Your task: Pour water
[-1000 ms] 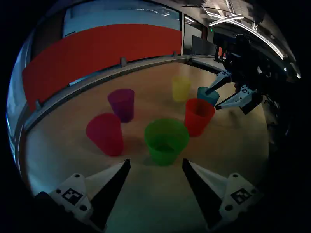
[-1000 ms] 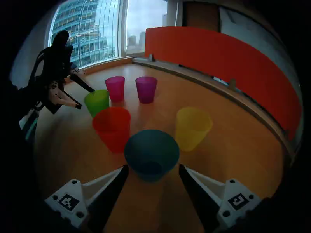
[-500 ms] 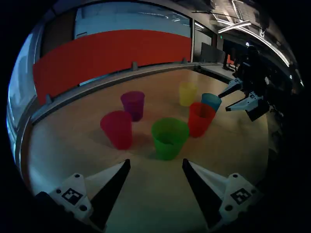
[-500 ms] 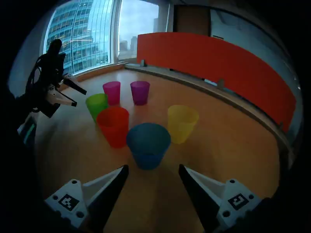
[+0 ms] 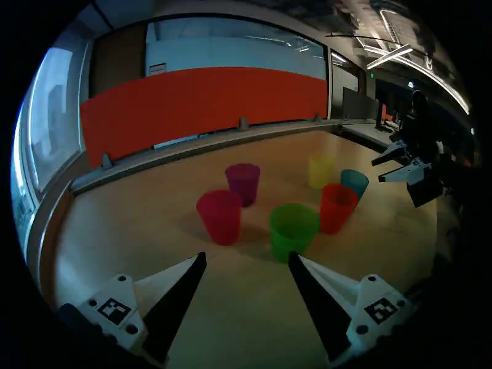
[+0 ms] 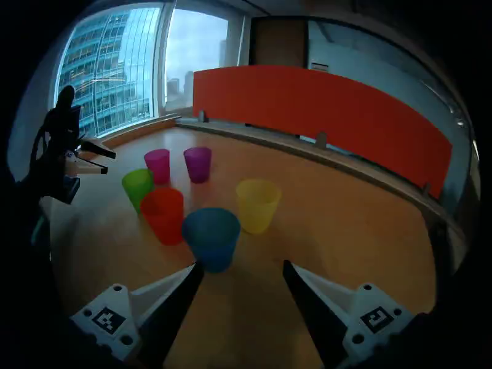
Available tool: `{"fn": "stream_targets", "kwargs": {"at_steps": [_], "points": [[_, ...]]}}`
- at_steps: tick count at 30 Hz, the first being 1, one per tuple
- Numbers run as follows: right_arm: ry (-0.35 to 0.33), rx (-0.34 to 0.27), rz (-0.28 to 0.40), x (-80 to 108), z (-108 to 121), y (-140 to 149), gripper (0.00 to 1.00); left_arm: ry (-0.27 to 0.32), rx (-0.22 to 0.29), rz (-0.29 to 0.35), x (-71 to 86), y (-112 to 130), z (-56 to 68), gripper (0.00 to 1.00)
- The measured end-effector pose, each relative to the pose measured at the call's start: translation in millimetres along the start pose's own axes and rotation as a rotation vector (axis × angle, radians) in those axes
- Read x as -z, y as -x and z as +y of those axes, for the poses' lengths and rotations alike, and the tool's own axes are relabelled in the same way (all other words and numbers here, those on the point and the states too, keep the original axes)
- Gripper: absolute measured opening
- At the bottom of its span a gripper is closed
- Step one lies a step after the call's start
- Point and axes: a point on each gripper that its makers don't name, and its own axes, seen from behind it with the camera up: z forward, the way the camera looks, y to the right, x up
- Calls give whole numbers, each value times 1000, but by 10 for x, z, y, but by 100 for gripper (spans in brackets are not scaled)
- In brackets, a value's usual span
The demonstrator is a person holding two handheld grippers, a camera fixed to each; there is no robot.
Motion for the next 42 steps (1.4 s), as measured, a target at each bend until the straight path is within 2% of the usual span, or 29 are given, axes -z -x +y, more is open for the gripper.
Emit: {"fn": "stream_targets", "kwargs": {"at_steps": [11,20,30,36,42], "points": [[101,-83,105,112,181,-230,100,-95,6,92,129,-193,-142,100],[231,-120,215,149,425,-422,100,-233,16,196,284,-394,-375,100],[379,-164,333,236,690,-661,100,-316,69,301,414,-599,-513,100],[433,-205,412,315,762,-818,100,-356,116,375,515,-734,-576,100],[499,-212,483,435,835,-956,100,-375,148,438,595,-858,-617,100]]}}
